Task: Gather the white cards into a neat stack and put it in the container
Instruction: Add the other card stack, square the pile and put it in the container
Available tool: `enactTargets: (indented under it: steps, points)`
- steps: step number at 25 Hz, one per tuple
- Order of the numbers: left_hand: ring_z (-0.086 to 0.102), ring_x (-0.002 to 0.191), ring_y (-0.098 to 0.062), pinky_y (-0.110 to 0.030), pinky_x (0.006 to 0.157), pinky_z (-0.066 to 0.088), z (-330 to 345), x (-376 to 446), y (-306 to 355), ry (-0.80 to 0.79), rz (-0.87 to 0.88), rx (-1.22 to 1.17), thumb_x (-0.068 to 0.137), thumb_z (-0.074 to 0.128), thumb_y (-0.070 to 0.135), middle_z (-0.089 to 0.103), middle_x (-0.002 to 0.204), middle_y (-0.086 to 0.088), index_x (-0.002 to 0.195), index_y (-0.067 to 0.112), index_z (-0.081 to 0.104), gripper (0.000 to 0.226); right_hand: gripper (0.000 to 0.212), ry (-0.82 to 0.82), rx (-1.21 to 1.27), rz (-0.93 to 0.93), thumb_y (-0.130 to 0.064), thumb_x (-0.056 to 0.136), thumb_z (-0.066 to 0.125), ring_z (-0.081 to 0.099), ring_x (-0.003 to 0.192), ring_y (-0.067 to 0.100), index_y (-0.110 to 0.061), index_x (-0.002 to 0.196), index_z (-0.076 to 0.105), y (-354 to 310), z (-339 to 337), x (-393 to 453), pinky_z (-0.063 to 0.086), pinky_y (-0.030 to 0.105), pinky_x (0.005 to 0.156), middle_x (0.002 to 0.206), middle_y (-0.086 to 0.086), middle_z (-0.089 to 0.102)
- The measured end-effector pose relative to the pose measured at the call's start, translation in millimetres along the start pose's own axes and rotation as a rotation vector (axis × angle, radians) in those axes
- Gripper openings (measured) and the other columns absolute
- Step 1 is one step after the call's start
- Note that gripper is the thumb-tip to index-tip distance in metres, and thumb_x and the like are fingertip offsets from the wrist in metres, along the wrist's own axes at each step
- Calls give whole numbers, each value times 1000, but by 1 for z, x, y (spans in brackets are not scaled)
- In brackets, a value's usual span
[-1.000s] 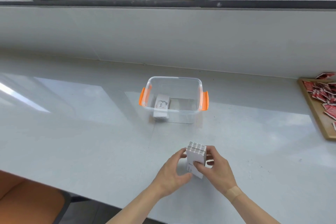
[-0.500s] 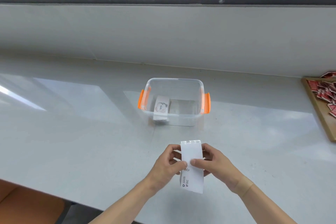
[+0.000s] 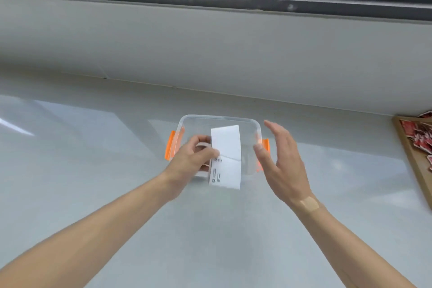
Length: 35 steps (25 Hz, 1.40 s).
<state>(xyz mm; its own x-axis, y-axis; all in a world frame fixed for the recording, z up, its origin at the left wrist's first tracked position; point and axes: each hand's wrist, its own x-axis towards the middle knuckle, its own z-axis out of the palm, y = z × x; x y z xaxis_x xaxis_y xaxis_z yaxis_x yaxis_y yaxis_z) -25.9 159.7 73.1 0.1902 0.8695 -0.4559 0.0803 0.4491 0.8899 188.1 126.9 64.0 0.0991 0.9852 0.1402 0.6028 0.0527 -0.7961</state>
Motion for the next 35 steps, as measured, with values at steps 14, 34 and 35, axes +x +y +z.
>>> enactTargets:
  steps: [14, 34, 35]
  points:
    - [66, 79, -16, -27, 66, 51, -4, 86, -20, -7, -215, 342, 76, 69, 25, 73, 93, -3, 102, 22, 58, 28, 74, -195, -274, -30, -72, 87, 27, -8, 148, 14, -37, 150, 6, 42, 57, 37, 4, 51, 120, 162, -8, 7]
    - [62, 77, -27, -36, 78, 56, 41, 120, -40, -107, -266, 682, 89, 46, 15, 64, 90, -9, 93, 11, 59, 14, 74, -175, -337, -37, -69, 86, 34, -6, 148, 22, -39, 149, 10, 45, 59, 38, 3, 60, 117, 162, -7, 9]
    - [60, 76, -26, -32, 72, 54, 42, 119, -38, -116, -234, 774, 89, 45, 17, 64, 91, -8, 88, 14, 59, 15, 74, -173, -339, -35, -69, 86, 34, -6, 148, 22, -38, 149, 10, 45, 59, 38, 3, 60, 117, 162, -7, 9]
